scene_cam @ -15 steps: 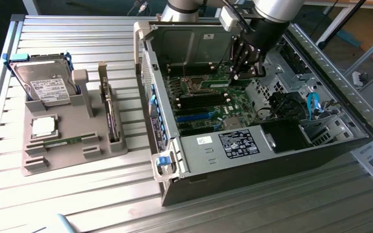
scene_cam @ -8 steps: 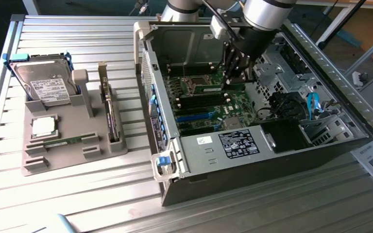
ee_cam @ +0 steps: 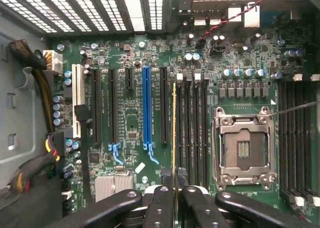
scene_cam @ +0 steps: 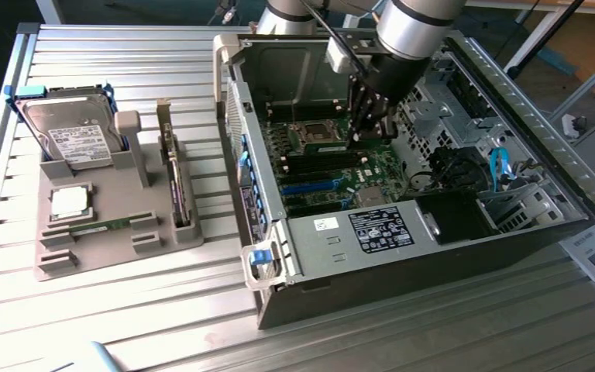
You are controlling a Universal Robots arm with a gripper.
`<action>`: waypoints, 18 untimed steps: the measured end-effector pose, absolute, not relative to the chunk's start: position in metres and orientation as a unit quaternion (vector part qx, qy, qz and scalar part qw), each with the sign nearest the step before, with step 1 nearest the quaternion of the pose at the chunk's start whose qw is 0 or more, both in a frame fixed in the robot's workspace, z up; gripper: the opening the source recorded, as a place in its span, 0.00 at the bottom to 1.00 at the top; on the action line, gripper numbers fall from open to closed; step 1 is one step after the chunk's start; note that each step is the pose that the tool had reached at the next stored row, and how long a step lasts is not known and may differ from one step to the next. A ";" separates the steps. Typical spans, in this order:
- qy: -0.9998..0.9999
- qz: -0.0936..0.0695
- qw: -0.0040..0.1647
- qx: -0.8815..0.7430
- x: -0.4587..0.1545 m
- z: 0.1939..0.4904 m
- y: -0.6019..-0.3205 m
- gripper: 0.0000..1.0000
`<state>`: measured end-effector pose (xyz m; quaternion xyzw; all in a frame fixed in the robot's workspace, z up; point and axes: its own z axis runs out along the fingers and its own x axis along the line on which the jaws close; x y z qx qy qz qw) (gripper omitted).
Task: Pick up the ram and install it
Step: 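Insert the ram into the slot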
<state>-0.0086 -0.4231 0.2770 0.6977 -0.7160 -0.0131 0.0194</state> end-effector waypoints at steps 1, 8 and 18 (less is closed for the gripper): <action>-0.716 -0.013 0.020 0.698 -0.010 0.273 -0.423 0.13; -0.716 -0.012 0.020 0.698 -0.014 0.253 -0.421 0.13; -0.701 -0.011 0.021 0.713 -0.016 0.248 -0.417 0.13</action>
